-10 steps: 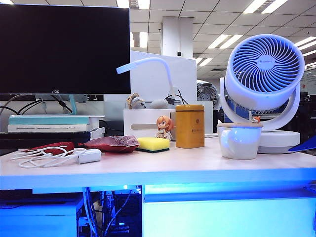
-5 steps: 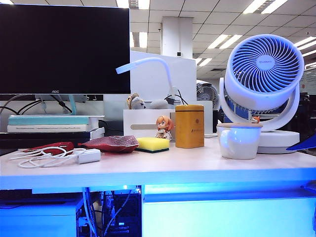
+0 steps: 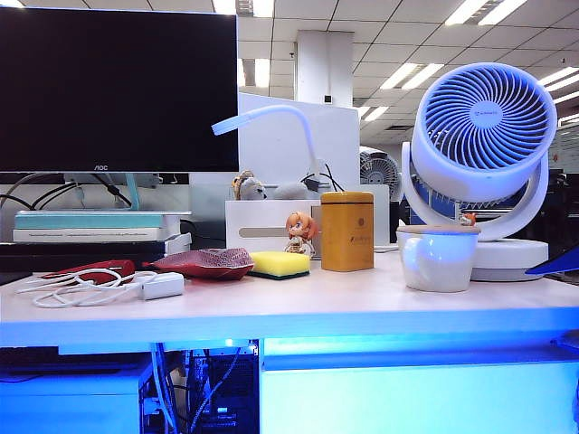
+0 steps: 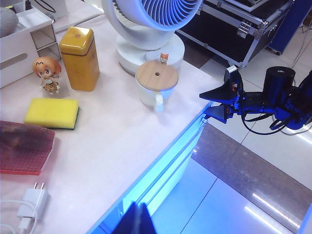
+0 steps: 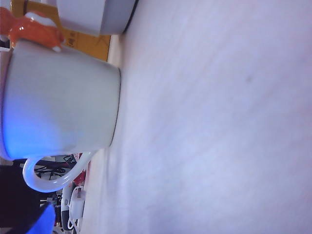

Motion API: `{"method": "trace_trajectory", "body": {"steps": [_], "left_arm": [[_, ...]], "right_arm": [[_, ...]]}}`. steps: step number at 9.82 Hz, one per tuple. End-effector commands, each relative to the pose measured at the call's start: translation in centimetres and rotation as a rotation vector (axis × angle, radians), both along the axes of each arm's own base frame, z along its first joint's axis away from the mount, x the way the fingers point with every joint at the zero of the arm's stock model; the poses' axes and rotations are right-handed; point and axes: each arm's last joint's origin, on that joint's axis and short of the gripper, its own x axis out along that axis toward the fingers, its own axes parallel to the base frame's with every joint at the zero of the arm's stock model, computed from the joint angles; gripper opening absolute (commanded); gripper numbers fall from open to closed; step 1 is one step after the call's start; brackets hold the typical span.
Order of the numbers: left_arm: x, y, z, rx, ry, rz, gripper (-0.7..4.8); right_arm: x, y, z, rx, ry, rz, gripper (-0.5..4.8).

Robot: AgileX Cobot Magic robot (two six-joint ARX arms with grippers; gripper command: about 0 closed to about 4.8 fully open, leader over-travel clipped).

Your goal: Open the drawer, place the cleaning sponge inside, then close the drawer.

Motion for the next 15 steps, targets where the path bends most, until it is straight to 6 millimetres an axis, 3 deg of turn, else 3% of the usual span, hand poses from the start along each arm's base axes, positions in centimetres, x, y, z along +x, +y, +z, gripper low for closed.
{"method": "trace_trajectory", "body": {"steps": [1, 5, 7, 10, 11, 13, 15], "left_arm": [[-0.1, 0.0, 0.2, -0.005, -0.013, -0.004, -0.05], [-0.1, 0.0, 0.2, -0.004, -0.012, -0.005, -0.05], [-0.1, 0.1, 0.2, 0.0, -0.004, -0.005, -0.05], [-0.2, 0.1, 0.0, 0.006, 0.009, -0.005, -0.05], [-0.2, 0.1, 0.0, 0.006, 0.009, -0.005, -0.05], [-0.2, 0.1, 0.0, 0.007, 0.009, -0.005, -0.05], [-0.2, 0.1, 0.0, 0.007, 0.009, -0.005, -0.05]], "right_arm": [[0.1, 0.1, 1.3, -0.017, -0.109, 0.068, 4.79], [-2.5, 0.4, 0.0, -0.026, -0.037, 0.027, 4.79], [-2.2, 0.0, -0.1, -0.034, -0.024, -0.019, 4.79], [-0.1, -0.6, 0.5, -0.039, -0.047, -0.014, 4.79], [0.0, -0.7, 0.5, -0.038, -0.049, -0.011, 4.79], [0.0, -0.7, 1.3, -0.077, -0.147, 0.016, 4.31], [-0.4, -0.5, 1.1, -0.074, -0.142, 0.045, 4.31]]}}
